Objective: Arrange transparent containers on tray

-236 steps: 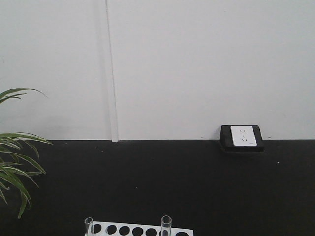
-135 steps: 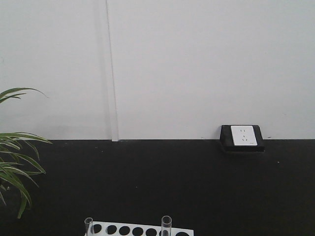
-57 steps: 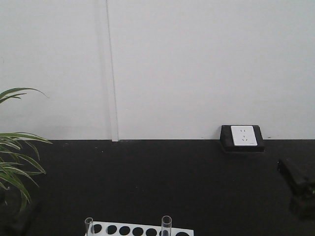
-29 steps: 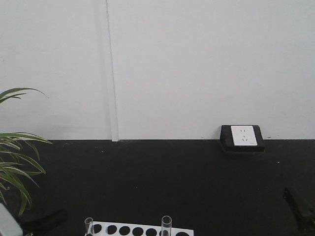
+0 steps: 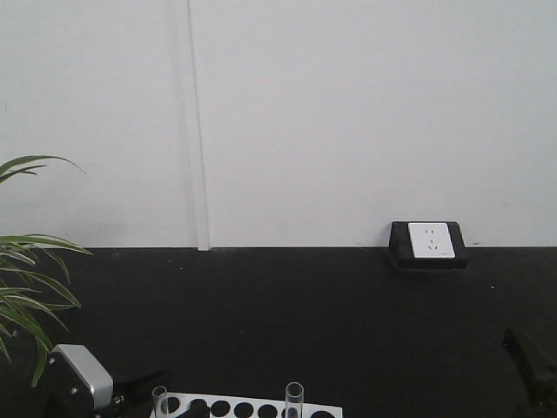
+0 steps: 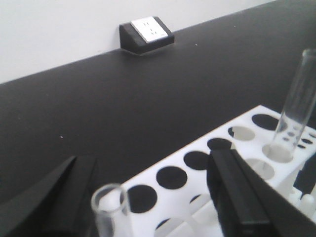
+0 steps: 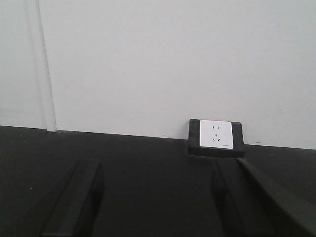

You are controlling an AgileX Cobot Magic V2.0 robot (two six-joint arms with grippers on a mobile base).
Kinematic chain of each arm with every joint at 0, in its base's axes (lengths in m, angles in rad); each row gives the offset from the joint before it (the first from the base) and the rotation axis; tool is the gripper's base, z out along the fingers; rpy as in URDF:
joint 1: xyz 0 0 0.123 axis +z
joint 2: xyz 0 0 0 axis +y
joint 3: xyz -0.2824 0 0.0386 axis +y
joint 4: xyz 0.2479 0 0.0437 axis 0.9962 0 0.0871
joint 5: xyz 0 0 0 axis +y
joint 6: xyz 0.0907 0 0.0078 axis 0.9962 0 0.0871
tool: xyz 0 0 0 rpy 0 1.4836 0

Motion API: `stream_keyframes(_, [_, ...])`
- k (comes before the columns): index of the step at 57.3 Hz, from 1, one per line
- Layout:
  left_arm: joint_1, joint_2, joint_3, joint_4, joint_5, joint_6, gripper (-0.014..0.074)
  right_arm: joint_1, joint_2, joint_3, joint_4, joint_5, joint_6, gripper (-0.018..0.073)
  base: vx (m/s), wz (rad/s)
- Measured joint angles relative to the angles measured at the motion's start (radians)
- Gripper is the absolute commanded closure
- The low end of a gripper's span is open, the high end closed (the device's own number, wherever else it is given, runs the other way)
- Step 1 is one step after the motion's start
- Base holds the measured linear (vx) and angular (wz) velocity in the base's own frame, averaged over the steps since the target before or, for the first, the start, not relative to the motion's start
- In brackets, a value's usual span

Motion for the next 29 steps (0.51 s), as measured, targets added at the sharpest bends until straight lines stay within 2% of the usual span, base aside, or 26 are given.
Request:
stream_keyframes(7, [0.000, 0.028, 0.000, 0.000, -0.044, 0.000, 0.0219, 0.000, 0.000, 0.000, 0.000, -0.001, 0.000, 0.0048, 0.00, 0.00])
stream_keyframes(25, [0.000, 0.030, 0.000, -0.003, -0.054, 0.039, 0.0606, 0.000, 0.000, 0.000, 0.000, -0.008, 0.000, 0.0048, 0.00, 0.00])
stream_keyframes(29, [0.000, 0.030, 0.000, -0.003, -0.053, 0.045, 0.0605, 0.000, 0.000, 0.000, 0.000, -0.008, 0.000, 0.0048, 0.00, 0.00])
